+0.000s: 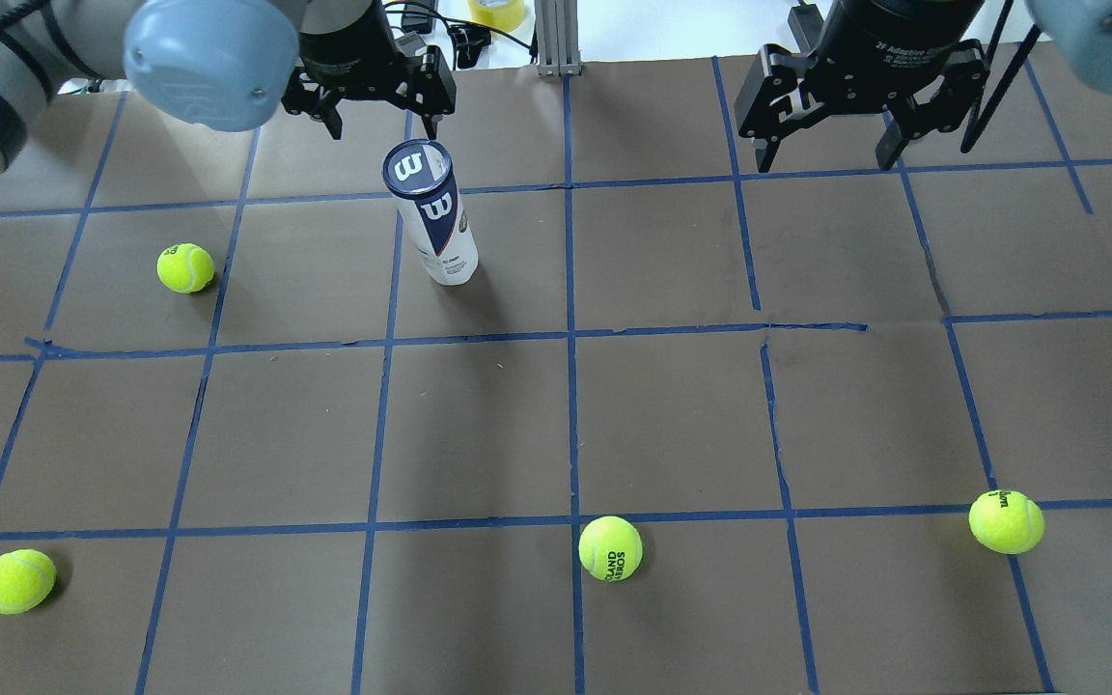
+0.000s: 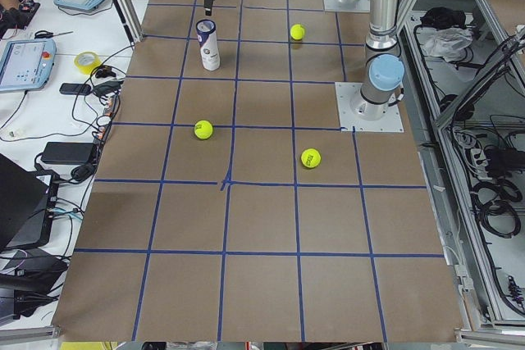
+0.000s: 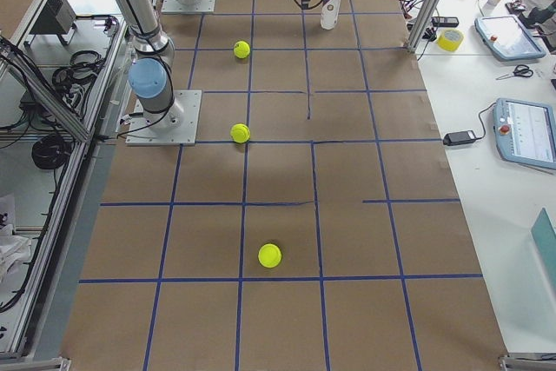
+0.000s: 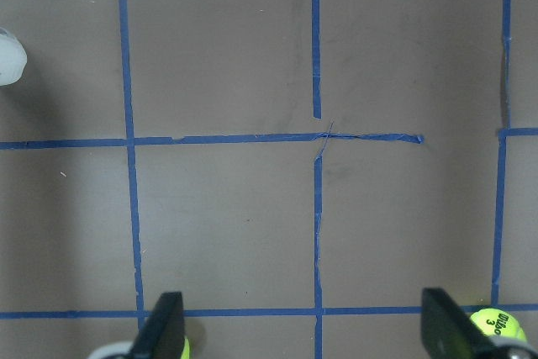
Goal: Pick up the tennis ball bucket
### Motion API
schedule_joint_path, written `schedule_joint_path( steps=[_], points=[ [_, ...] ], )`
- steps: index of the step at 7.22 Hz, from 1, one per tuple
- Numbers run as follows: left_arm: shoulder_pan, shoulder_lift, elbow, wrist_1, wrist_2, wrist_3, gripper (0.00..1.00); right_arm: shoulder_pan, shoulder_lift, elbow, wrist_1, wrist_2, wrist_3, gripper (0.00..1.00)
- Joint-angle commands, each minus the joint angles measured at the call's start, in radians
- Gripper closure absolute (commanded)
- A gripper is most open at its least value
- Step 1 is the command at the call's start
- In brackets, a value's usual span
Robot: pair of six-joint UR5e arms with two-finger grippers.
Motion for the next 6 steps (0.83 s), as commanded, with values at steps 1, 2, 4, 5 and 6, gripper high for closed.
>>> schedule_joint_path(
  steps=[1, 2, 4, 5, 6],
  points=[
    [0.092, 0.086, -0.013, -0.107, -0.015, 0.058, 0.00, 0.001, -0.002, 0.002, -0.006, -0.002, 0.001, 0.00],
    [0.125, 0.123, -0.024, -0.156, -0.050, 0.087, 0.00, 0.001, 0.002, 0.003, -0.008, 0.007, 0.002, 0.00],
    [0.143, 0.201, -0.137, -0.151, -0.061, 0.130, 0.00, 0.001, -0.002, 0.003, -0.002, -0.003, 0.004, 0.00],
    [0.143, 0.236, -0.174, -0.150, -0.069, 0.131, 0.00, 0.003, -0.002, 0.003, -0.005, -0.002, 0.004, 0.00],
    [0.153, 0.256, -0.190, -0.154, -0.101, 0.129, 0.00, 0.003, 0.000, 0.003, -0.009, 0.001, 0.004, 0.00]
  ],
)
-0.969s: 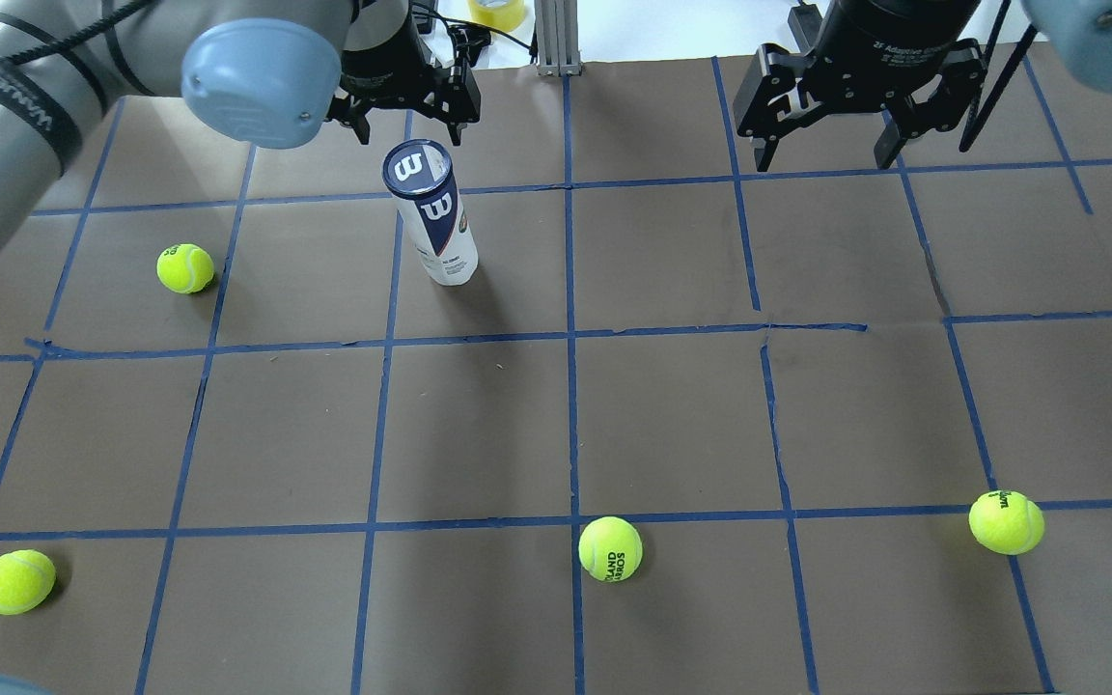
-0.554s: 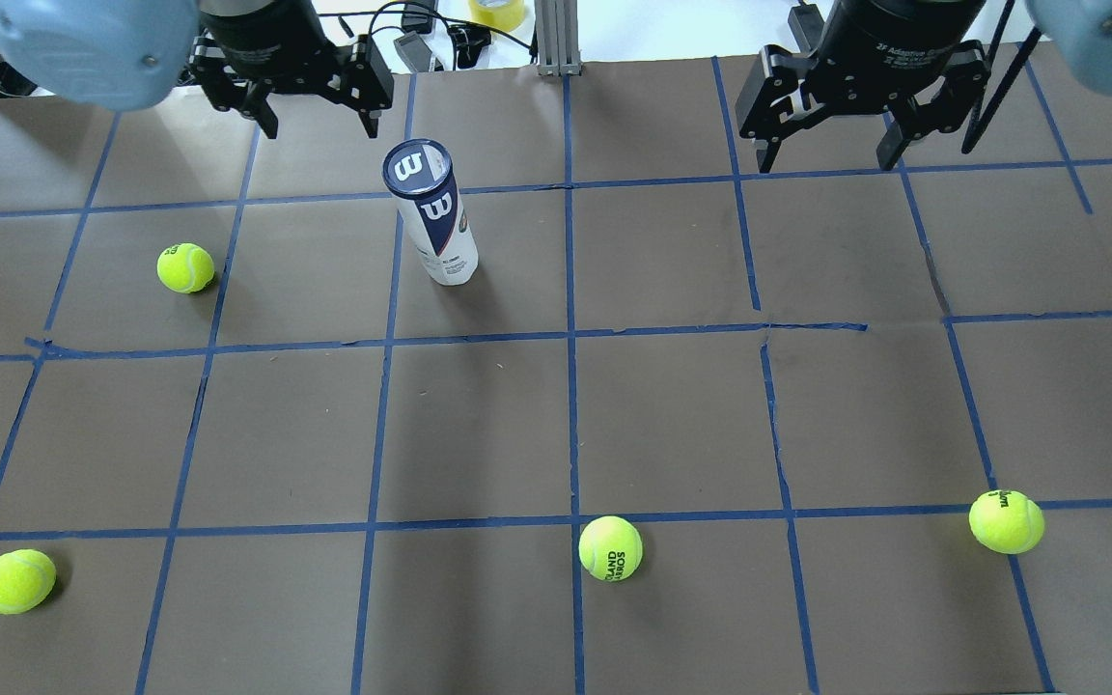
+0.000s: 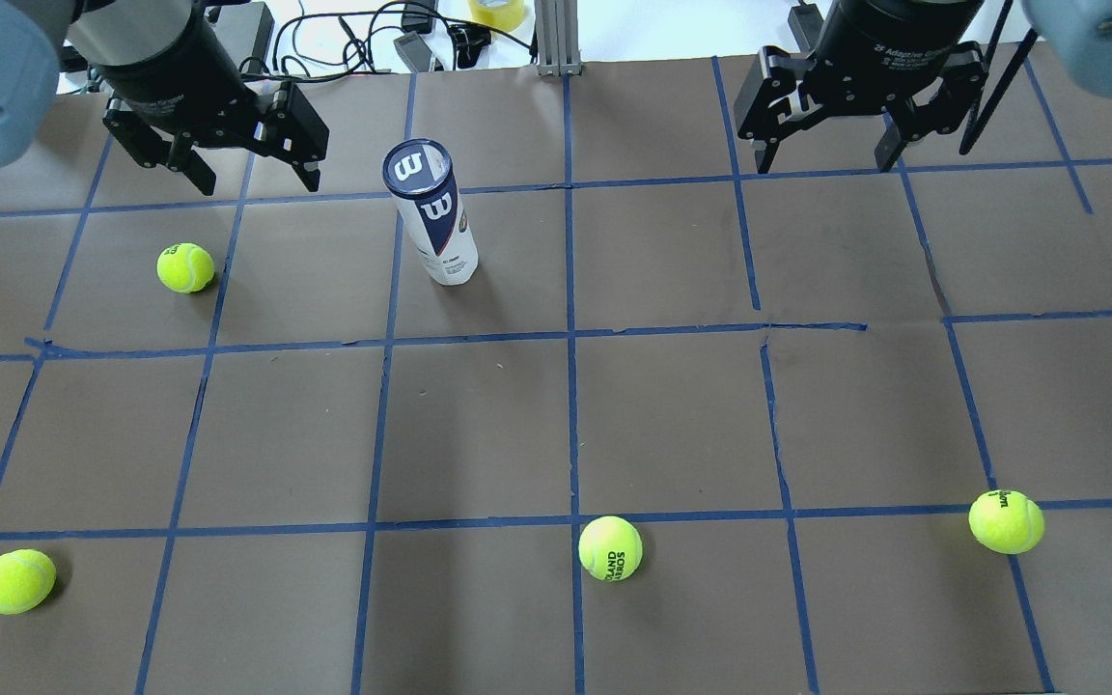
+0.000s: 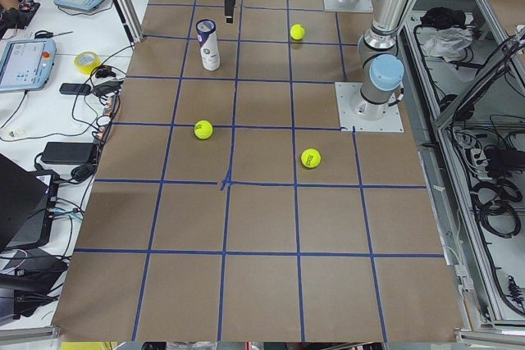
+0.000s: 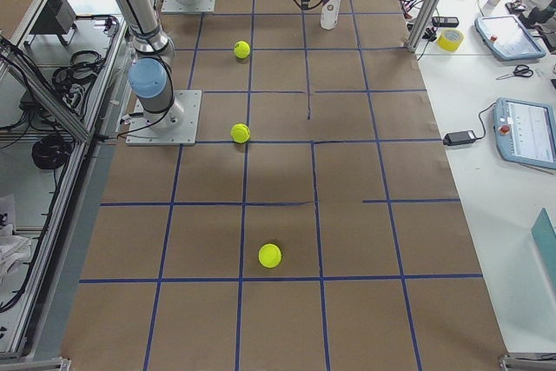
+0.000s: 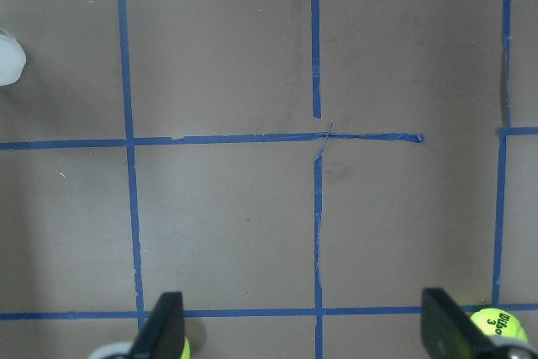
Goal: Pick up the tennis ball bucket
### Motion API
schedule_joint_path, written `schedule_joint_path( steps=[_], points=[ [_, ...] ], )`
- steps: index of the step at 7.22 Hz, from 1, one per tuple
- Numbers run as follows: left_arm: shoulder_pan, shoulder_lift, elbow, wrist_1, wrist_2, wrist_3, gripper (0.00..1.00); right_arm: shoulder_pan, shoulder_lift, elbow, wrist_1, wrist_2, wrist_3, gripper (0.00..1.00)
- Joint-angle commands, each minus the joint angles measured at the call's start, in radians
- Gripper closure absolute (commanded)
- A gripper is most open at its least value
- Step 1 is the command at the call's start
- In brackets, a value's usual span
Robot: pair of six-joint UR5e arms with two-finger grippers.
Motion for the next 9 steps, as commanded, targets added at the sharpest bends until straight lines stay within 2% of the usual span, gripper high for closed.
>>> schedule_joint_path(
  steps=[1, 9],
  points=[
    [0.015, 0.044, -0.039, -0.004, -0.017, 0.003, 0.00, 0.001, -0.002, 0.000, -0.004, 0.005, 0.000, 0.00],
    [0.026, 0.076, -0.045, -0.040, -0.009, 0.003, 0.00, -0.001, -0.002, 0.000, -0.001, -0.003, 0.000, 0.00]
  ],
)
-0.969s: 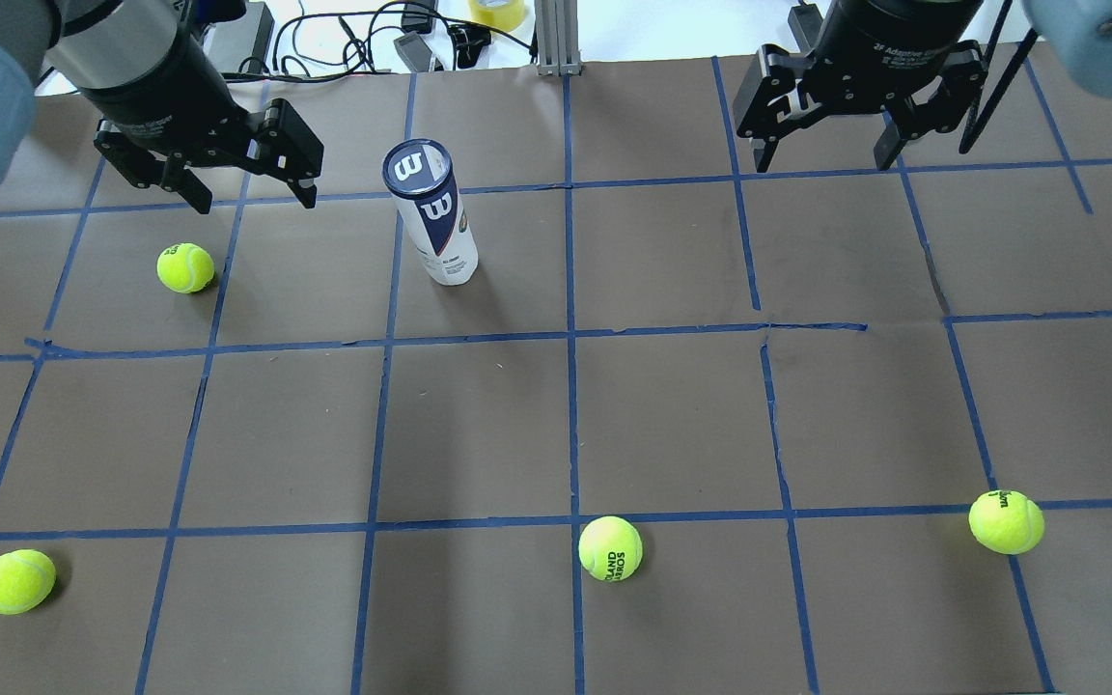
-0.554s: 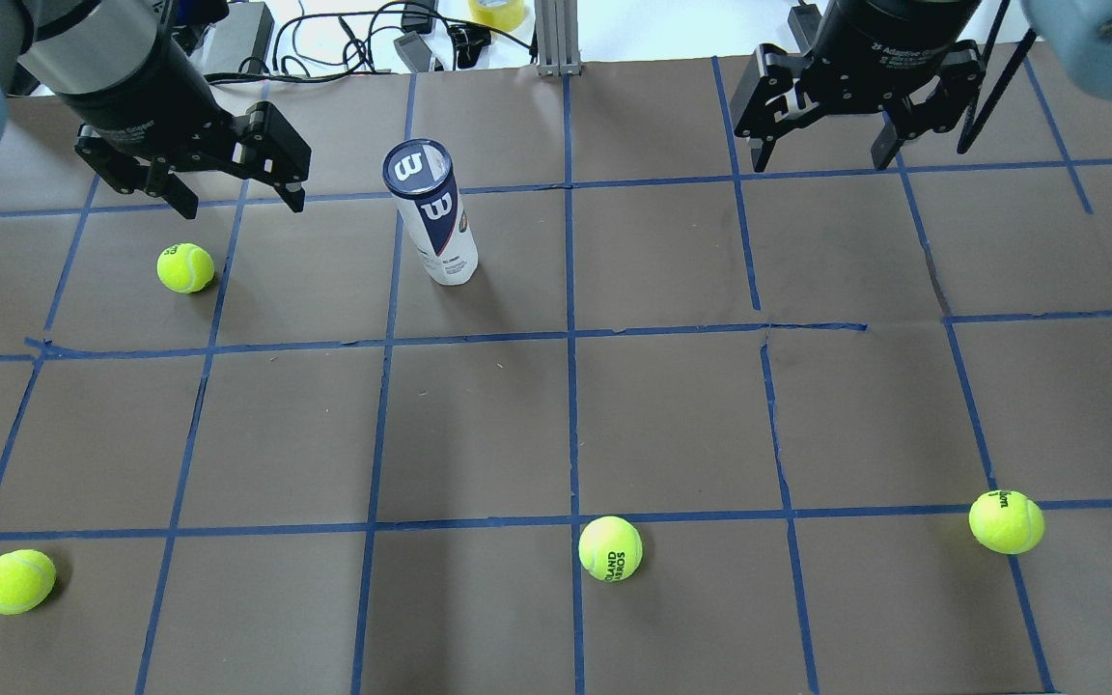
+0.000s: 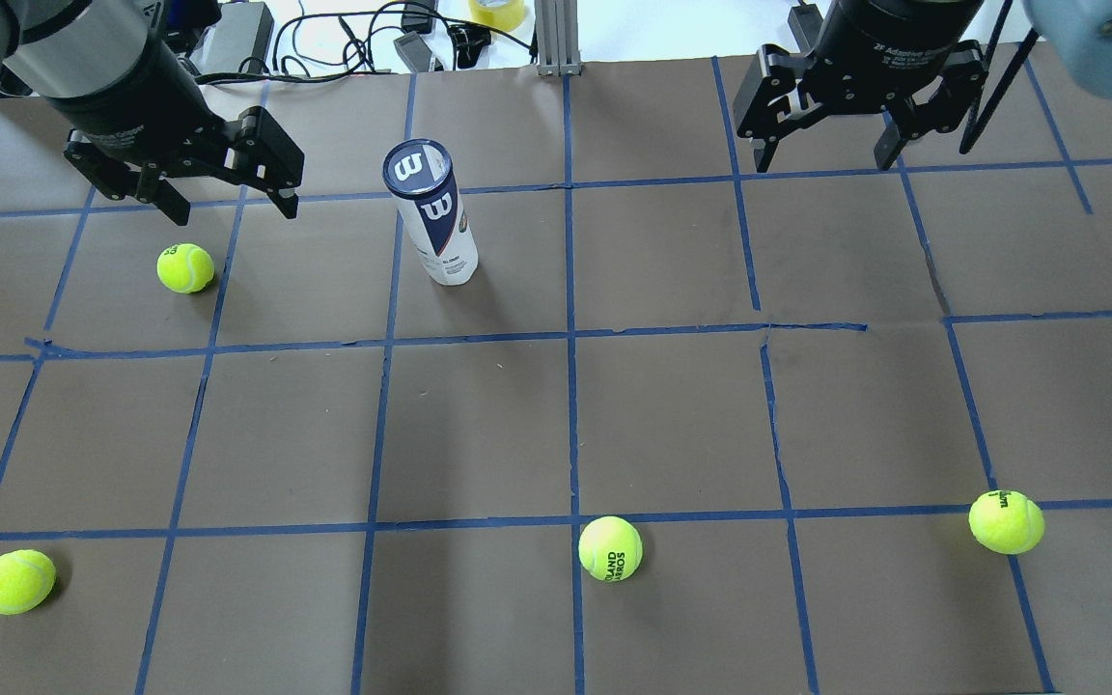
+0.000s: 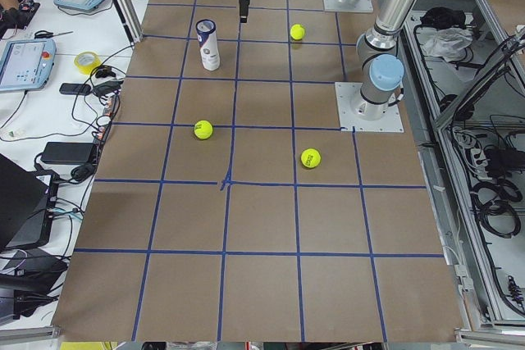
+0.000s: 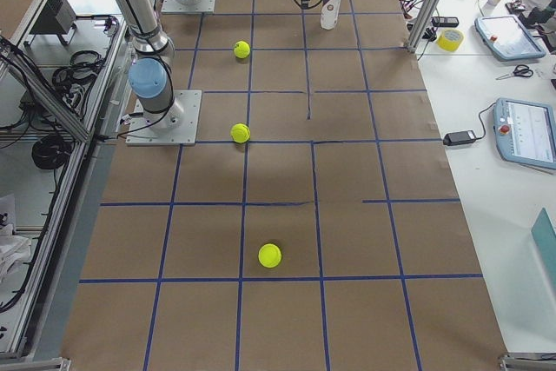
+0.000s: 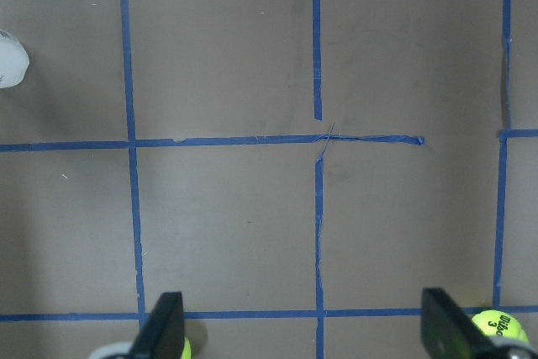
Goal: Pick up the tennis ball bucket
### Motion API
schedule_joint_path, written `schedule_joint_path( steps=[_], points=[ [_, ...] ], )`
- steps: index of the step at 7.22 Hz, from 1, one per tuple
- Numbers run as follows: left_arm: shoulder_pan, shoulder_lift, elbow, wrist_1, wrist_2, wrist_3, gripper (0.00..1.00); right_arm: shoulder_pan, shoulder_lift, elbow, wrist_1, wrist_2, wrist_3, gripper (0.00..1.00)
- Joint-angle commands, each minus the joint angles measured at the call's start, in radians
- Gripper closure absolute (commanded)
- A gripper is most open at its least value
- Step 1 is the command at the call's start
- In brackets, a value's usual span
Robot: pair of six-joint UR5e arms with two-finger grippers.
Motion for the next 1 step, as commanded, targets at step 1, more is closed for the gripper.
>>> schedule_joint_path(
  steps=[1],
  points=[
    [0.009, 0.004, -0.006, -0.007, 0.000, -0.001, 0.00, 0.000, 0.001, 0.000, -0.001, -0.002, 0.000, 0.00]
  ],
)
